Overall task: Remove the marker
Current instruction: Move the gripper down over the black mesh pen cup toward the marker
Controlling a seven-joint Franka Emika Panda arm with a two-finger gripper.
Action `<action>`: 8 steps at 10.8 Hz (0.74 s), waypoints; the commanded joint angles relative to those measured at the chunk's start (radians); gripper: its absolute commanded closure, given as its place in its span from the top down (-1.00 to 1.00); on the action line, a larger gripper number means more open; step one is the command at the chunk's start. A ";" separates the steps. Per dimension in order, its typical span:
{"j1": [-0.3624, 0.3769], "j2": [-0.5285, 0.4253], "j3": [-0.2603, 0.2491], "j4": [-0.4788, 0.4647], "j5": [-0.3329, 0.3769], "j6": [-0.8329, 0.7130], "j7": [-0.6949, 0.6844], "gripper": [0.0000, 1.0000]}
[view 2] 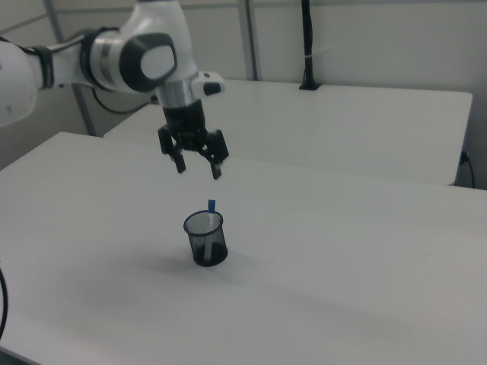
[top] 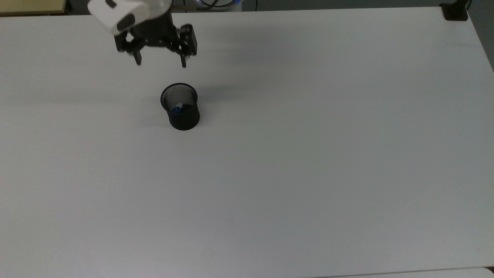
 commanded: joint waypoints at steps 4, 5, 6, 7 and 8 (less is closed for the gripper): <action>0.043 0.127 0.003 -0.056 -0.081 0.188 -0.009 0.62; 0.043 0.141 0.003 -0.056 -0.091 0.200 -0.009 0.40; 0.046 0.146 0.005 -0.056 -0.091 0.210 -0.009 0.21; 0.046 0.151 0.003 -0.056 -0.091 0.211 -0.009 -0.03; 0.046 0.151 0.005 -0.056 -0.091 0.211 -0.009 -0.21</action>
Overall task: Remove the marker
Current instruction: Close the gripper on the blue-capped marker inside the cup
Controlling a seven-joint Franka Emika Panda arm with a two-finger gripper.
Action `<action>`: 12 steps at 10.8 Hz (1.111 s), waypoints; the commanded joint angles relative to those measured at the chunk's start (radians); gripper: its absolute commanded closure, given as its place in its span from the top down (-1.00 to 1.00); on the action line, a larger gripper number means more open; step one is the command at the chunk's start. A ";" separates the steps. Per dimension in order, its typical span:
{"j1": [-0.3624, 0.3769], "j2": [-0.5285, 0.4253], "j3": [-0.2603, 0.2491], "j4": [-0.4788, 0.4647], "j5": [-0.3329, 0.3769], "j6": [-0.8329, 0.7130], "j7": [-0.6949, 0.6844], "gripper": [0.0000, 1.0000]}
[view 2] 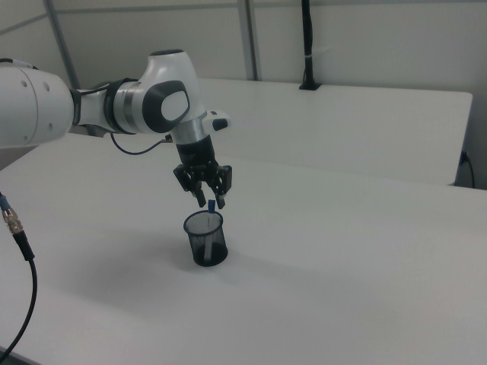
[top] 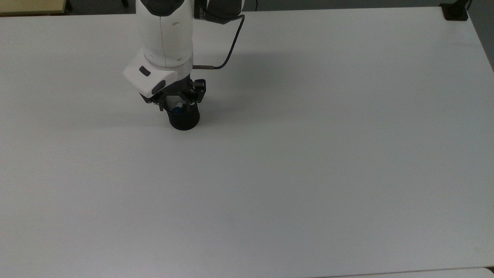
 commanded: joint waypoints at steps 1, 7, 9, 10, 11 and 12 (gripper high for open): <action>0.008 -0.003 -0.005 -0.011 -0.013 0.024 -0.007 -0.39; 0.008 -0.002 -0.005 -0.009 -0.010 0.027 -0.007 -0.60; 0.008 -0.011 -0.003 -0.005 -0.002 0.013 -0.004 -0.68; 0.005 -0.020 -0.005 0.000 0.001 0.012 -0.002 -0.68; 0.002 -0.029 -0.005 0.001 0.002 0.012 -0.002 -0.68; -0.001 -0.047 -0.005 0.001 0.004 0.010 -0.002 -0.68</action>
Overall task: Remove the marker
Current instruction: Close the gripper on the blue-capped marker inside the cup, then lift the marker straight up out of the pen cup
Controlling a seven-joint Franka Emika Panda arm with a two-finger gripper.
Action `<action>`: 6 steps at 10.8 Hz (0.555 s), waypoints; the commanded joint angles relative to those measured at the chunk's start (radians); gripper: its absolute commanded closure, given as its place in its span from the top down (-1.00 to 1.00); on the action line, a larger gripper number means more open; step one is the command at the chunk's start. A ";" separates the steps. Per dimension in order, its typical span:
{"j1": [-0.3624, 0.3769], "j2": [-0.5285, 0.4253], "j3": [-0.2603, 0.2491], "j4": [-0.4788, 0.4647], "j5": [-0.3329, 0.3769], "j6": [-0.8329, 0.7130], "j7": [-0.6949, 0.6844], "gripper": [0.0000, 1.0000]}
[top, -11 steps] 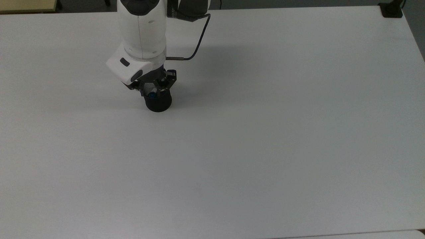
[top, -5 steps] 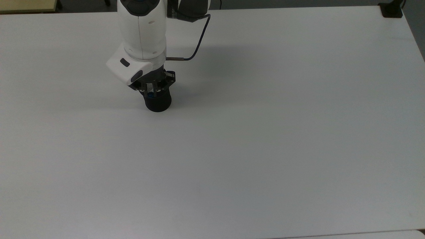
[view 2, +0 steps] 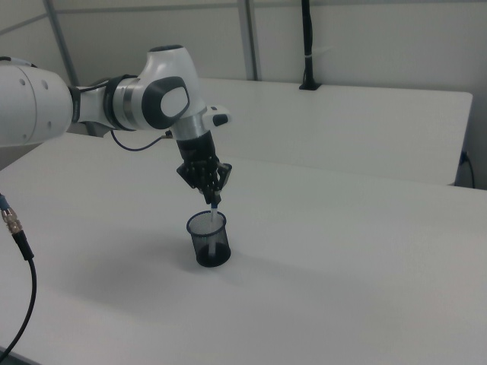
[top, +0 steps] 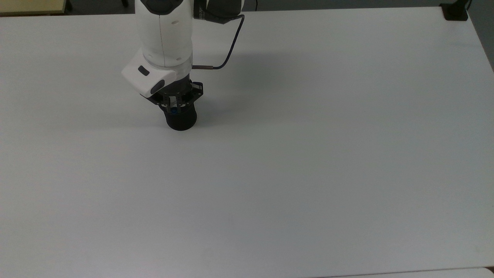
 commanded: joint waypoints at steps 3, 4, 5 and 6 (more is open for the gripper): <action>-0.003 -0.122 -0.009 0.055 0.029 -0.105 -0.007 -0.68; 0.000 -0.159 -0.009 0.059 0.061 -0.138 -0.007 -0.68; 0.009 -0.185 -0.003 0.059 0.076 -0.165 -0.004 -0.68; 0.016 -0.198 0.003 0.059 0.079 -0.203 0.001 -0.67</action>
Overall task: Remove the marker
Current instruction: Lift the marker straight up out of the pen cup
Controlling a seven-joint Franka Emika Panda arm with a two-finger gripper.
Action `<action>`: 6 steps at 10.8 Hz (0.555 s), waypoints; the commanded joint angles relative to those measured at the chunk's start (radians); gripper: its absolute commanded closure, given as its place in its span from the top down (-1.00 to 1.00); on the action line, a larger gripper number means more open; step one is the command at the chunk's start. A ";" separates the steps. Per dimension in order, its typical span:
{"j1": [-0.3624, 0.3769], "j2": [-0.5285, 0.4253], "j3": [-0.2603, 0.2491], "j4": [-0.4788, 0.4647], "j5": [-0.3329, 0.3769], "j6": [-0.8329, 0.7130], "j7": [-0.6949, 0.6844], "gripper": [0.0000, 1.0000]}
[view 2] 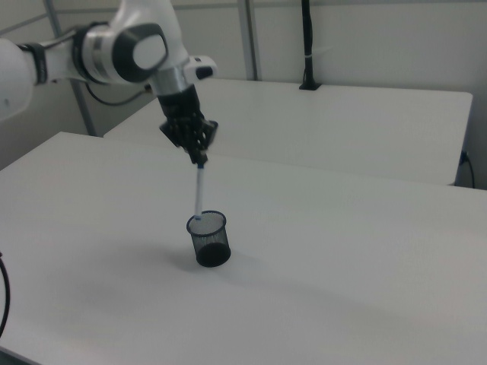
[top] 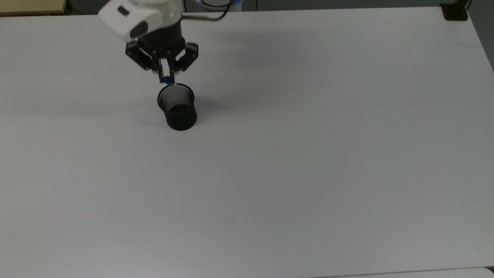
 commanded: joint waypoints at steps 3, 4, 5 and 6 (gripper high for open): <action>0.108 -0.037 0.007 -0.043 0.045 -0.114 0.073 -0.67; 0.127 -0.016 0.007 -0.050 0.057 -0.111 0.102 -0.67; 0.142 0.010 0.007 -0.051 0.059 -0.106 0.116 -0.66; 0.156 0.042 0.007 -0.050 0.077 -0.102 0.133 -0.66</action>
